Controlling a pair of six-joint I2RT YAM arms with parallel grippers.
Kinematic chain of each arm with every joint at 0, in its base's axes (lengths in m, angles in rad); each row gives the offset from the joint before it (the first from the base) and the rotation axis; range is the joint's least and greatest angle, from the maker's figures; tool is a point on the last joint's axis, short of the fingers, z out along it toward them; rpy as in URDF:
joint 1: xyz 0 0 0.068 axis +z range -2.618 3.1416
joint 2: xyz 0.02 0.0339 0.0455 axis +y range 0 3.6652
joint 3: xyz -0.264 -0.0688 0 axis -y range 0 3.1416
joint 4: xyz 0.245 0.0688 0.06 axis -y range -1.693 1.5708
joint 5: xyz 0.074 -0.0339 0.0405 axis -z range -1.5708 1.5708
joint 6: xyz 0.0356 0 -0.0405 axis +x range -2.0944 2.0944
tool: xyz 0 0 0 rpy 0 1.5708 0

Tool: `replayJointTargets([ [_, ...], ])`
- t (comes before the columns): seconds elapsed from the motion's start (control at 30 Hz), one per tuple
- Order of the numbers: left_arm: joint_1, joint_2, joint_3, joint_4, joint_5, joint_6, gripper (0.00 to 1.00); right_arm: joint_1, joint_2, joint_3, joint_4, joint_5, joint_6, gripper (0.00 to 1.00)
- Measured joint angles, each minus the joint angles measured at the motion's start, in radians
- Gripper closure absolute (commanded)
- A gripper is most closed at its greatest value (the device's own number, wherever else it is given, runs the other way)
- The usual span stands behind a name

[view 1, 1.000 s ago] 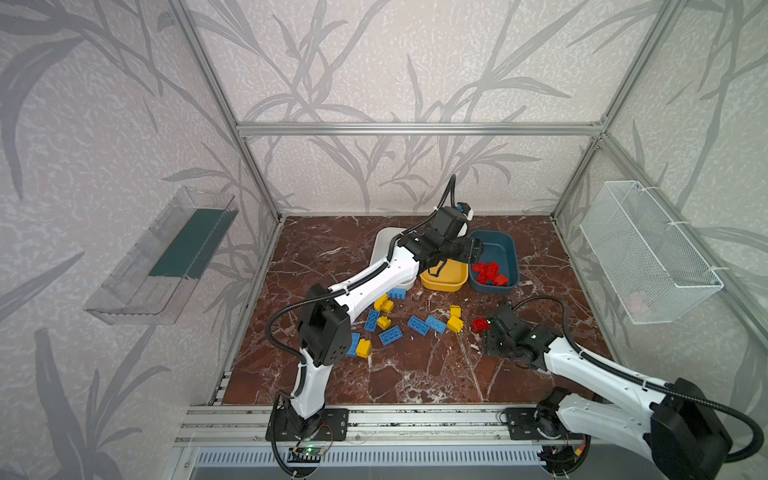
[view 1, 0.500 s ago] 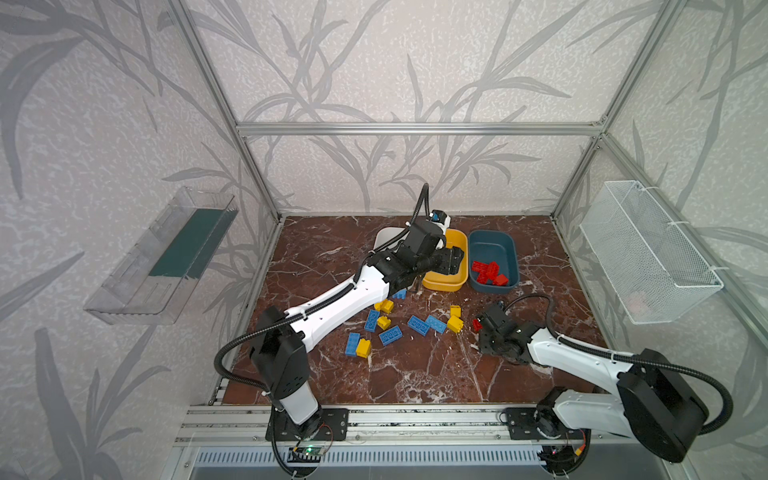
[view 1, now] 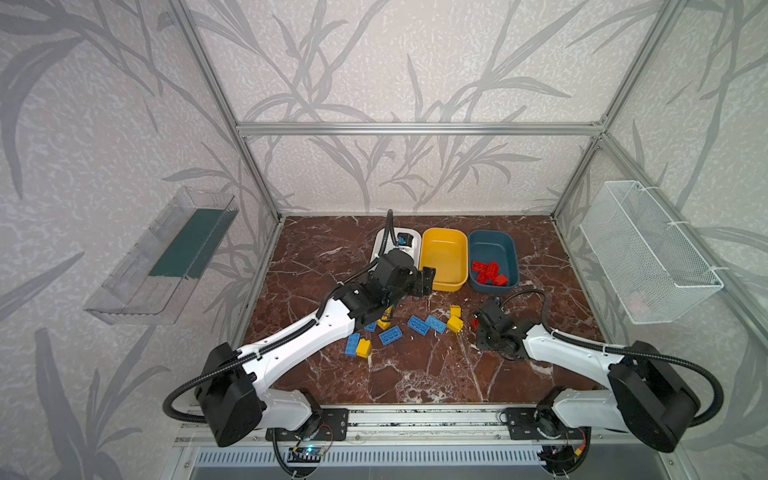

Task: Sort the legos into containers by color
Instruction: 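Withdraw the left gripper while the right gripper grasps a red brick, then carry the red brick with the right gripper and drop it into the teal bin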

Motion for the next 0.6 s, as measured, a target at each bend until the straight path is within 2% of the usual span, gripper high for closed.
replayJointTargets([
  [0.17, -0.017, -0.043, -0.109, 0.009, -0.016, -0.041, 0.22, 0.001, -0.067, 0.000, -0.031, -0.018, -0.003, 0.86],
  [0.3, -0.021, -0.069, -0.160, -0.048, -0.029, -0.062, 0.15, 0.001, -0.165, 0.003, -0.060, -0.017, -0.023, 0.86],
  [0.43, -0.021, -0.175, -0.191, -0.114, -0.063, -0.077, 0.07, 0.001, -0.262, 0.027, -0.086, -0.017, -0.053, 0.86],
  [0.6, -0.021, -0.313, -0.191, -0.198, -0.118, -0.090, 0.06, -0.002, -0.333, 0.122, -0.107, -0.018, -0.111, 0.86],
])
